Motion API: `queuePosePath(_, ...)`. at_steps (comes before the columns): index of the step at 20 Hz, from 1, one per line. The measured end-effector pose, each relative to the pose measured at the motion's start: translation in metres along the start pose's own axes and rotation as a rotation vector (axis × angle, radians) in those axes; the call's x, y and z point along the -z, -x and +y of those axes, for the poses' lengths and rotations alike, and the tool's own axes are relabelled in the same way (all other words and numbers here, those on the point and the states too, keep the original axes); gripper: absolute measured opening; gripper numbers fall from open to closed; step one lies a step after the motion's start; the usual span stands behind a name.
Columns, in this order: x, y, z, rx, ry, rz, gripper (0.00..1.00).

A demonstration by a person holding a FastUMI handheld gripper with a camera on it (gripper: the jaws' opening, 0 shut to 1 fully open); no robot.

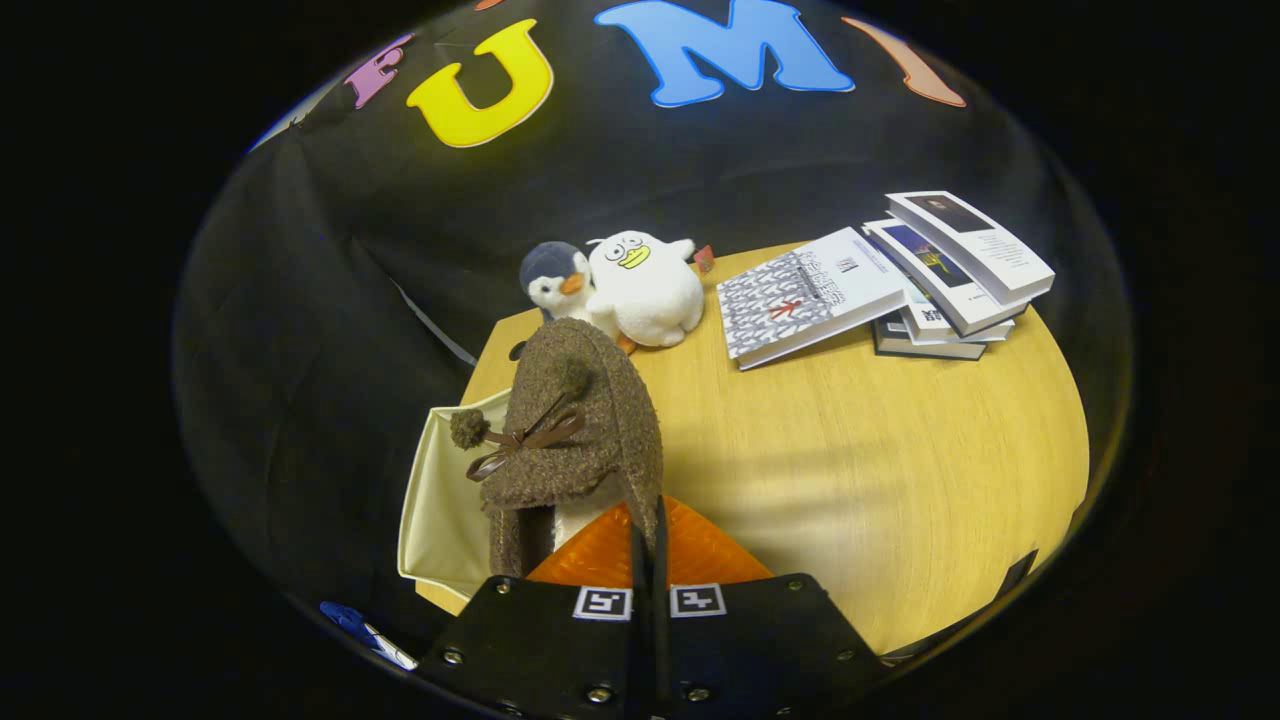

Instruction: Open the storage box then place both shoes into the box .Put the left shoe in first, then the right shoe, with the right side of both shoes facing outward in a uniform manner.

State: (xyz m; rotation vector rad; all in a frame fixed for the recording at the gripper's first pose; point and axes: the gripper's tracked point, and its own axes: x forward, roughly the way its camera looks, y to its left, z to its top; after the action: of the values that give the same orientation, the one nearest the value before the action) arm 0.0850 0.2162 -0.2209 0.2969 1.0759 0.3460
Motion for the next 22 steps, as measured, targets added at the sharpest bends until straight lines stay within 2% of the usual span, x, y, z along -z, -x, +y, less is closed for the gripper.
queuePosePath(11, 0.006, -0.034, 0.103, -0.085, 0.072, 0.016, 0.0)
queuePosePath(19, 0.038, -0.066, 0.108, -0.044, 0.096, 0.078, 0.0)
queuePosePath(22, 0.044, -0.072, 0.098, 0.001, 0.108, 0.077, 0.01)
